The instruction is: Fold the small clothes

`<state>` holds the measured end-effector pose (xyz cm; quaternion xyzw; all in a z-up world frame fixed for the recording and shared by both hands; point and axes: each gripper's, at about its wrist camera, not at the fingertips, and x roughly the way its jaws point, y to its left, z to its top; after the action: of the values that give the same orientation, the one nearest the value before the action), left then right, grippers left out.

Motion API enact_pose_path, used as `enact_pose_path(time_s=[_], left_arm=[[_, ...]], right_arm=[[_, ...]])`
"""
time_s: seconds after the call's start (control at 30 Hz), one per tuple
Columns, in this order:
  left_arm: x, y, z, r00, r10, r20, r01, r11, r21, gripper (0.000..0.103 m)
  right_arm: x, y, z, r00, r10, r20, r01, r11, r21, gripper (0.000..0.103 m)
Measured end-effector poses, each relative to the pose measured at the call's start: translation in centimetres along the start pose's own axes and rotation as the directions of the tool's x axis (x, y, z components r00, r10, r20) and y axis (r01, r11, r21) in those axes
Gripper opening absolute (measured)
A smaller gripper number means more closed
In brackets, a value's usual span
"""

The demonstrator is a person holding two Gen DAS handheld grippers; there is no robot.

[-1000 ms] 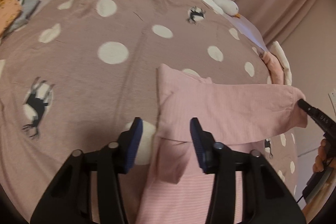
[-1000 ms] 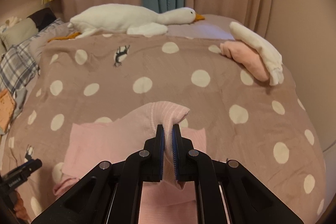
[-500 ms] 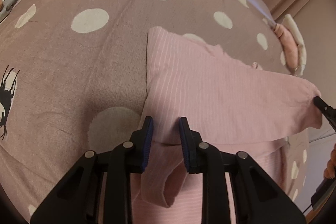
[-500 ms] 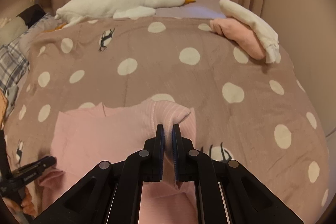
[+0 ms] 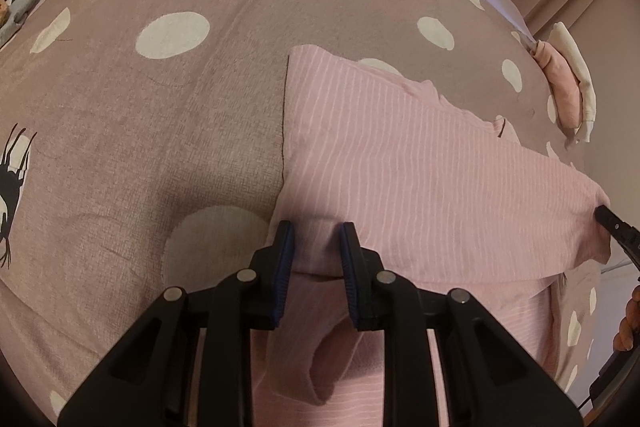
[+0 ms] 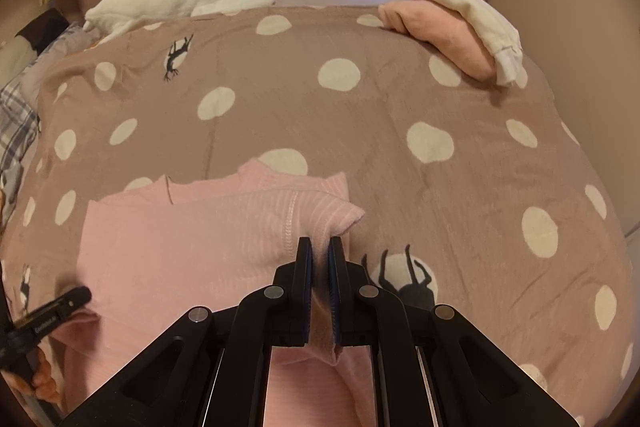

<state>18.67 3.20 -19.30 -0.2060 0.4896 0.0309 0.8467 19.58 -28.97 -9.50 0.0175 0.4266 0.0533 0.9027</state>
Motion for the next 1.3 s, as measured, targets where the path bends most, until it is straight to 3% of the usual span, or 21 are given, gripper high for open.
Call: enact_pose_path(time_s=[1.0,1.3], left_arm=[[0.7,-0.5,0.0,1.0,0.027,0.015,-0.027,0.999,0.019,0.024],[0.5,-0.1,-0.3,1.0,-0.003,0.023,0.003,1.0,0.017,0.024]], right_arm=[[3.9,-2.2,-2.8,0.995,0.014,-0.097,-0.007,0.997,0.07,0.009],[5.5,-2.7,-4.1,0.989,-0.023,-0.144,0.033,0.997,0.069,0.008]])
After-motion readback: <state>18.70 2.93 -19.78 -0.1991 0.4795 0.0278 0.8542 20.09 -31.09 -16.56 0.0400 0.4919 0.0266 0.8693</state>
